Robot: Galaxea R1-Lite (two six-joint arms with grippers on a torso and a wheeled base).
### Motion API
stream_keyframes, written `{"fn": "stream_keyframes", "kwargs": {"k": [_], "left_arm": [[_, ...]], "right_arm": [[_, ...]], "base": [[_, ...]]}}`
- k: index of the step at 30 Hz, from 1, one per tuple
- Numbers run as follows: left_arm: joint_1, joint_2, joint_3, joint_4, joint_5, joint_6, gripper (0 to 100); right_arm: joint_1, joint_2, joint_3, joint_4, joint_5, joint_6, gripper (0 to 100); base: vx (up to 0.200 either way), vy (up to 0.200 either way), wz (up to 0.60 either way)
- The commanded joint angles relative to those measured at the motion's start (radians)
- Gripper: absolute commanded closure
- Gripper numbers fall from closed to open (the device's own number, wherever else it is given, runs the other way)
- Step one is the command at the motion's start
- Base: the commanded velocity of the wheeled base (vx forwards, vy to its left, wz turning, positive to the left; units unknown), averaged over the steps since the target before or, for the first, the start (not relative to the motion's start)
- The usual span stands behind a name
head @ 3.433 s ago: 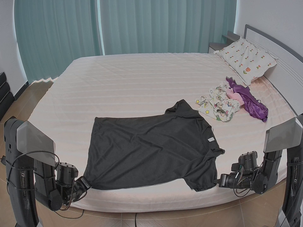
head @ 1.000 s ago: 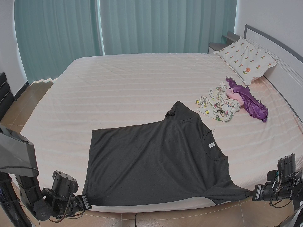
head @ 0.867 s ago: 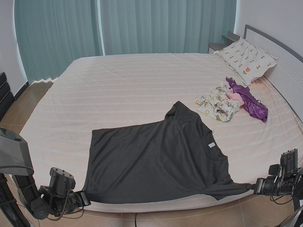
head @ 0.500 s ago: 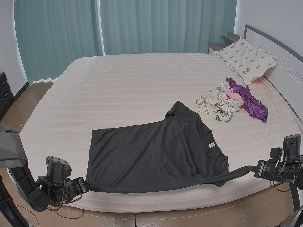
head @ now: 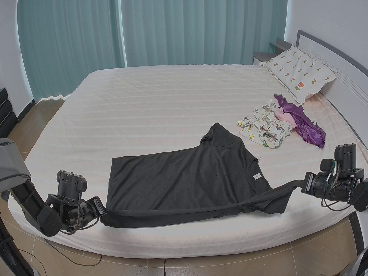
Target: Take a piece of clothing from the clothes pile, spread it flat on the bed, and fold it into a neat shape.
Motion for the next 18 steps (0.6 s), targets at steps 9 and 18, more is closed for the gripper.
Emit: {"fn": "stream_keyframes", "kwargs": {"k": [9, 18], "left_arm": [[0.023, 0.013, -0.105, 0.085, -0.005, 0.005, 100], [0.026, 0.082, -0.171, 0.092, -0.003, 0.003, 100]], "right_arm": [[0.025, 0.141, -0.135, 0.005, -0.007, -0.005, 100], [0.025, 0.167, -0.192, 0.007, -0.010, -0.005, 100]], "base": [[0.000, 0.000, 0.00], [0.000, 0.000, 0.00]]}}
